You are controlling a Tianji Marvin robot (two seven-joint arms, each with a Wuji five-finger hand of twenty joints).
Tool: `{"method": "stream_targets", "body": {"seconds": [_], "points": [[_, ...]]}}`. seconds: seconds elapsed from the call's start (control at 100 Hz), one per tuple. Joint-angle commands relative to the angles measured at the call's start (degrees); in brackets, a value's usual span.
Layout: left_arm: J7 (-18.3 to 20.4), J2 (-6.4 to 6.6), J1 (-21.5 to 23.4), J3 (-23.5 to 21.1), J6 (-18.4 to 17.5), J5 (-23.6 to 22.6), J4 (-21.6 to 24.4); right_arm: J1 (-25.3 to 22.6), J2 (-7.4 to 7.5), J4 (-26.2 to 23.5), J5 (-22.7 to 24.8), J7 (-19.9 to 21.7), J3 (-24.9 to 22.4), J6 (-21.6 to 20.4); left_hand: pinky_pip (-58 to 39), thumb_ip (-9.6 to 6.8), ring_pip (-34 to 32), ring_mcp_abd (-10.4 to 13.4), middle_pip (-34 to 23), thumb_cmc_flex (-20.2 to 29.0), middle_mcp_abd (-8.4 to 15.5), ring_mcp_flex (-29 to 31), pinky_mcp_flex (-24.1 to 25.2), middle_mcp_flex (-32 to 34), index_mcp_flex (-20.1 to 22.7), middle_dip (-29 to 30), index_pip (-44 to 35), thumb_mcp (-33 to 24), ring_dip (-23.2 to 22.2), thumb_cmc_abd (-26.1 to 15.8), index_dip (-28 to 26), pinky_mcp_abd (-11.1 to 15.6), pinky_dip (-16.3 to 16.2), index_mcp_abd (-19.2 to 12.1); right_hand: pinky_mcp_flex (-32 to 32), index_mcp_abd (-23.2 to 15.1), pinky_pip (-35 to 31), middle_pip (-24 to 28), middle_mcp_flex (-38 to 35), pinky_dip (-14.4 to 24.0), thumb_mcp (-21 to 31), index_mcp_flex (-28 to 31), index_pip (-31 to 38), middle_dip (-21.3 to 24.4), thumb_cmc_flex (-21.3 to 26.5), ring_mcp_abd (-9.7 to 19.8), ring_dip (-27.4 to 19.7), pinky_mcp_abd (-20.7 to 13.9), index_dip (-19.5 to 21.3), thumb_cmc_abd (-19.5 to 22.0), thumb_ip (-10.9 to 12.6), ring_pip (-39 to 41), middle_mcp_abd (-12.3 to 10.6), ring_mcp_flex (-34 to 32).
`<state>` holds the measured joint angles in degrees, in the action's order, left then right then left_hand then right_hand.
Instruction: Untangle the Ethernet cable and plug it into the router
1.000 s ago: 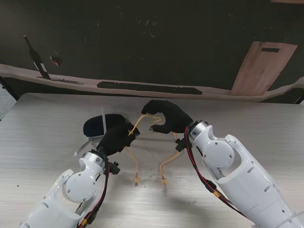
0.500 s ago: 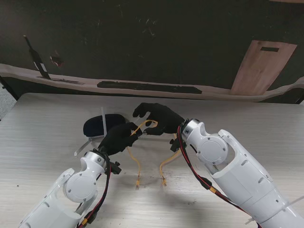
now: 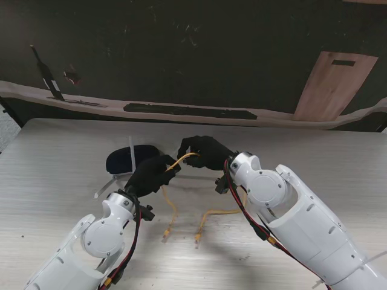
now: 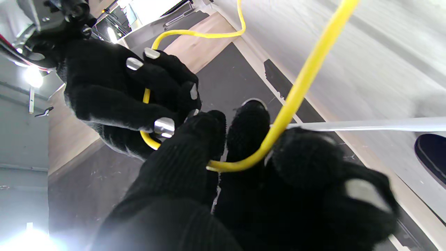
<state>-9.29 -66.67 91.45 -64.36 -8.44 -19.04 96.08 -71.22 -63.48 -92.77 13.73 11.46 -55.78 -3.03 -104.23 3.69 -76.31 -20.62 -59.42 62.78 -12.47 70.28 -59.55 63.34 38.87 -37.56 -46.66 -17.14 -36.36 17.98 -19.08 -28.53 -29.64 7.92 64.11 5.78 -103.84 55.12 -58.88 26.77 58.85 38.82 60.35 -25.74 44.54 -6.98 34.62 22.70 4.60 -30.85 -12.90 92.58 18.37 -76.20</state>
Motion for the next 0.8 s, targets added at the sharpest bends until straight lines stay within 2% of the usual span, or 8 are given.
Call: {"method": "stream_targets", "body": {"seconds": [0.0, 0.03, 0.08, 0.21, 0.28, 0.37, 0.5, 0.79], "points": [[0.9, -0.14, 0.1, 0.2, 0.3, 0.4, 0.2, -0.3, -0.06, -0.9, 1.2, 1.9, 0.0, -0.8, 0.2, -1.46, 2.5, -7.4, 2.5, -0.9, -0.9, -1.4, 0.7, -2.3, 0.0, -0.1, 1.1, 0.7, -0.7, -0.7, 0.0, -2.7, 1.6, 0.0, 2.8, -5.0, -9.6, 12.2, -8.0, 2.3, -3.0, 1.8, 2.8, -2.5, 2.1, 6.4, 2.9, -4.6, -0.7, 3.4, -0.8, 6.0, 4.6, 1.2], [0.9, -0.15, 0.2, 0.1, 0.1, 0.4, 0.2, -0.3, 0.12, -1.0, 1.6, 2.4, 0.0, -1.0, 2.0, -1.55, 4.0, -7.8, 4.2, -1.8, -1.3, -3.7, 3.2, -3.9, -0.7, 0.6, 1.9, 1.0, -1.2, -0.8, 0.1, -3.1, 1.7, 0.0, 3.0, -6.1, -10.4, 13.4, -8.3, 2.7, -3.6, 1.9, 3.3, -3.2, 2.1, 7.0, 3.4, -5.7, -0.4, 3.9, -0.8, 6.7, 4.5, 1.2], [0.5, -0.22, 0.3, 0.1, -0.2, 0.3, 0.1, -0.2, 0.41, -1.1, 2.2, 3.1, -0.2, -1.5, 6.7, -1.76, 7.9, -8.3, 8.1, -5.5, -2.2, -8.4, 9.3, -7.2, -1.9, 2.7, 5.1, -0.4, -4.1, -0.5, -0.2, -3.2, -3.3, 0.4, 3.2, -7.9, -11.1, 14.5, -8.6, 3.2, -4.2, 2.3, 4.1, -3.8, 2.1, 7.5, 3.9, -6.8, 0.1, 4.3, -0.7, 7.2, 4.4, 1.1], [0.1, -0.28, 0.5, -0.6, -1.8, 0.6, -0.5, -0.4, 0.76, -1.4, 3.9, 3.3, -1.0, -3.3, 18.0, -3.01, 17.0, -9.8, 18.2, -21.0, -3.3, -21.0, 25.2, -16.4, -6.6, 7.9, 16.7, -10.0, -4.9, -2.2, -0.1, -2.9, -11.9, 3.0, 3.3, -10.6, -11.9, 15.5, -9.3, 3.6, -4.3, 4.0, 5.5, -4.4, 2.2, 7.9, 4.4, -7.7, 1.2, 3.8, -0.5, 7.7, 4.5, 1.1], [2.0, 0.17, 0.8, -1.4, -3.8, 1.7, -0.6, -0.9, 0.71, -1.5, 5.3, 2.2, -1.6, -4.9, 26.4, -3.16, 26.3, -8.8, 24.2, -25.2, -3.6, -31.0, 36.9, -23.4, -11.2, 10.2, 23.3, -8.8, -3.1, -2.1, 2.9, -0.8, -12.2, 4.1, 3.4, -10.6, -12.1, 15.7, -9.4, 3.7, -4.1, 4.2, 5.6, -4.6, 2.1, 8.1, 4.5, -7.9, 1.6, 3.7, -0.5, 7.7, 4.4, 1.1], [4.1, 0.74, 1.2, -2.5, -6.2, 2.0, -0.8, -1.6, 0.71, -1.8, 7.4, 0.6, -2.5, -6.8, 39.2, -3.69, 41.4, -4.8, 32.5, -28.6, -3.2, -44.0, 51.2, -32.6, -15.2, 14.0, 29.8, -6.2, 2.9, -1.7, 6.3, 1.8, -7.0, 4.2, 3.4, -10.7, -12.3, 15.8, -9.5, 4.0, -3.7, 4.2, 5.5, -4.8, 1.8, 8.4, 4.8, -8.5, 2.3, 3.5, -0.6, 7.8, 4.2, 1.1], [5.2, 1.3, 1.6, -3.7, -8.0, 0.4, -0.9, -2.6, 0.57, -2.2, 9.7, -1.7, -3.9, -9.2, 49.7, -3.84, 50.8, -1.8, 38.3, -30.4, -3.2, -49.4, 56.7, -37.8, -16.3, 17.5, 32.1, -5.1, 8.3, -1.0, 7.7, 4.4, 0.2, 4.4, 3.4, -10.8, -12.4, 15.8, -9.7, 4.1, -3.4, 4.4, 5.5, -4.9, 1.6, 8.5, 5.0, -8.8, 2.7, 3.2, -0.7, 7.8, 3.9, 1.1], [11.1, 2.28, 1.5, -5.1, -8.7, 4.2, -2.0, -5.8, 0.04, -4.9, 12.1, -7.0, -8.5, -13.5, 53.7, -3.85, 53.4, -0.9, 40.1, -29.3, -3.4, -49.5, 57.6, -38.0, -13.3, 19.0, 31.7, -5.3, 10.1, 0.1, 7.6, 5.0, 3.0, 3.9, 3.4, -8.6, -12.4, 16.1, -11.4, 4.3, -1.6, 4.4, 5.1, -5.4, 0.5, 8.5, 6.1, -8.9, 2.4, 2.4, -1.2, 8.2, 3.6, 1.1]]}}
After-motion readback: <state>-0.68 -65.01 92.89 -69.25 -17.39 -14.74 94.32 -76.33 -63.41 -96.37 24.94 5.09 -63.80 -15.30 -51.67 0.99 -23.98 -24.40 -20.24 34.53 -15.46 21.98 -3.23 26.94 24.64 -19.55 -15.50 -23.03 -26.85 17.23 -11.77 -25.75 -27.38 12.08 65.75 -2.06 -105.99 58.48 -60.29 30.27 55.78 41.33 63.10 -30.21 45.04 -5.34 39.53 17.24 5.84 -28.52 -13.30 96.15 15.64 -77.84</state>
